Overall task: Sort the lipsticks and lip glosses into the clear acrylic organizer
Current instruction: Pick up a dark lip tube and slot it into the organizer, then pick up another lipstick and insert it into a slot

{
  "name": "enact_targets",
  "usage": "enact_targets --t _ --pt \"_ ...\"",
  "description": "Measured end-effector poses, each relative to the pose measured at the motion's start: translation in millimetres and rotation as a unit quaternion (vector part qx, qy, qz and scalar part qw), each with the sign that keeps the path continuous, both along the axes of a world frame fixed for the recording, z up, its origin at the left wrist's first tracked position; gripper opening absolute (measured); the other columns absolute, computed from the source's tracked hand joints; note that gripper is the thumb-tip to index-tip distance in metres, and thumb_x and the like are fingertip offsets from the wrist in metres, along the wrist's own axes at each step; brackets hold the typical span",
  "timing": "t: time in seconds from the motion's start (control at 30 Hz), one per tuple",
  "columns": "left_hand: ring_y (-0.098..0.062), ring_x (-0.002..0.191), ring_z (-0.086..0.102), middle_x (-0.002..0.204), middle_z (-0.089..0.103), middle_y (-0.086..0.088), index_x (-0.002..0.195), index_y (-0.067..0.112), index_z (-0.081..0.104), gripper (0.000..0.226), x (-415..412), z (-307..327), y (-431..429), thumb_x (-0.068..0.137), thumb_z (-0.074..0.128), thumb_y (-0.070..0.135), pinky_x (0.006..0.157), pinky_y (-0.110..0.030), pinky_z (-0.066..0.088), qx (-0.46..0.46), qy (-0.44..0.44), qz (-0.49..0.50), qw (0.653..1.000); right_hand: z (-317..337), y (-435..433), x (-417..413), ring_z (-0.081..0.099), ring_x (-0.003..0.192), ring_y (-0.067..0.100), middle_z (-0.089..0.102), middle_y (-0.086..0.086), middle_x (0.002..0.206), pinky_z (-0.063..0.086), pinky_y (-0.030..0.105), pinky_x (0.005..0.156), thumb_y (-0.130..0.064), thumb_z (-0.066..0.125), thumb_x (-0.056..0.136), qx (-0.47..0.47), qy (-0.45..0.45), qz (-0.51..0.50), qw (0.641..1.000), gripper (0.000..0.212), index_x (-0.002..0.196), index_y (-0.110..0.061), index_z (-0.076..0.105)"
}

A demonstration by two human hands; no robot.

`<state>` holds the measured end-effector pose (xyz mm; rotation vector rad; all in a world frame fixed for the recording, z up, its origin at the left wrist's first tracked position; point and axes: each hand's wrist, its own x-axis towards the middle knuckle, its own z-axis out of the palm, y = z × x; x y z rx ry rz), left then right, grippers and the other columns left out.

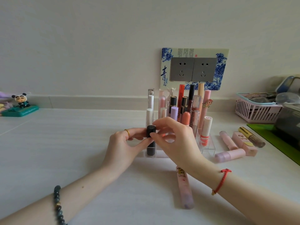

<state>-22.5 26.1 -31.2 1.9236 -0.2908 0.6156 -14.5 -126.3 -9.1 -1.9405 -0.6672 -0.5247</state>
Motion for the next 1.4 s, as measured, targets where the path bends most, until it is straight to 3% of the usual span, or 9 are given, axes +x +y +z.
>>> enact_targets --t 0.13,0.3,0.37,0.5,0.6,0.73,0.93,1.2,1.4 --pt "0.002 0.074 0.062 0.079 0.071 0.022 0.084 0.033 0.07 0.016 -2 3 0 0.069 0.072 0.03 0.069 -0.004 0.038 -0.034 -0.019 0.022 0.999 14 -6 -4 0.062 0.075 0.001 0.063 -0.006 0.089 0.053 0.013 0.068 -0.009 0.067 0.079 -0.014 -0.047 -0.003 0.999 0.022 0.1 -0.012 0.063" --pt "0.001 0.068 0.057 0.078 0.069 0.018 0.076 0.037 0.068 0.008 -11 9 1 0.069 0.071 0.038 0.066 -0.006 0.04 -0.051 -0.109 0.032 0.992 30 -23 -14 0.062 0.076 0.005 0.064 -0.002 0.085 0.053 0.011 0.067 -0.005 0.068 0.078 -0.032 -0.11 0.008 0.993 0.021 0.098 -0.009 0.064" --pt "0.002 0.064 0.054 0.072 0.068 0.018 0.075 0.036 0.068 0.01 -15 9 -2 0.07 0.076 0.032 0.065 -0.006 0.039 -0.033 -0.127 0.013 0.991 30 -33 -19 0.063 0.077 0.006 0.065 -0.001 0.084 0.053 0.012 0.068 -0.004 0.067 0.078 -0.065 -0.138 0.021 0.988 0.019 0.096 -0.008 0.064" --pt "0.002 0.066 0.057 0.071 0.066 0.022 0.082 0.028 0.069 0.01 -23 6 -11 0.074 0.063 0.027 0.066 -0.01 0.043 0.086 -0.158 -0.077 0.981 15 -59 -37 0.06 0.081 0.0 0.062 -0.011 0.088 0.05 0.01 0.073 -0.012 0.068 0.079 -0.165 -0.163 0.039 0.972 0.02 0.098 -0.014 0.065" --pt "-0.003 0.071 0.063 0.077 0.069 0.01 0.087 0.02 0.073 0.014 -27 2 -19 0.078 0.062 0.021 0.069 -0.017 0.049 0.158 -0.142 -0.144 0.967 -2 -78 -52 0.057 0.092 -0.005 0.061 -0.01 0.098 0.047 0.01 0.079 -0.018 0.064 0.083 -0.233 -0.177 0.071 0.954 0.017 0.1 -0.018 0.064" --pt "0.003 0.086 0.061 0.09 0.069 0.015 0.098 0.024 0.071 0.019 -30 -3 -22 0.082 0.06 0.021 0.08 -0.015 0.046 0.209 -0.093 -0.197 0.953 -9 -91 -60 0.055 0.102 -0.002 0.06 -0.009 0.108 0.045 0.013 0.084 -0.014 0.056 0.087 -0.292 -0.183 0.126 0.93 0.018 0.101 -0.021 0.065" --pt "0.007 0.11 0.052 0.117 0.064 0.012 0.119 0.028 0.059 0.034 -25 -7 -22 0.085 0.055 0.024 0.096 -0.013 0.038 0.287 -0.017 -0.212 0.934 -7 -90 -60 0.057 0.098 0.008 0.061 -0.004 0.109 0.044 0.017 0.082 -0.019 0.053 0.092 -0.376 -0.219 0.14 0.889 0.017 0.104 -0.025 0.063" --pt "0.011 0.111 0.05 0.118 0.06 0.02 0.122 0.029 0.056 0.036 -24 -6 -22 0.087 0.057 0.02 0.097 -0.01 0.035 0.289 0.025 -0.22 0.931 -8 -89 -62 0.059 0.102 0.009 0.065 -0.005 0.109 0.049 0.022 0.081 -0.02 0.053 0.09 -0.449 -0.284 0.139 0.836 0.021 0.107 -0.027 0.063" --pt "0.012 0.106 0.053 0.114 0.064 0.019 0.119 0.028 0.059 0.035 -25 -4 -22 0.086 0.058 0.017 0.095 -0.009 0.037 0.268 0.038 -0.231 0.934 -8 -89 -60 0.061 0.097 0.011 0.067 -0.003 0.105 0.049 0.023 0.079 -0.016 0.053 0.089 -0.442 -0.309 0.122 0.833 0.017 0.097 -0.022 0.066"
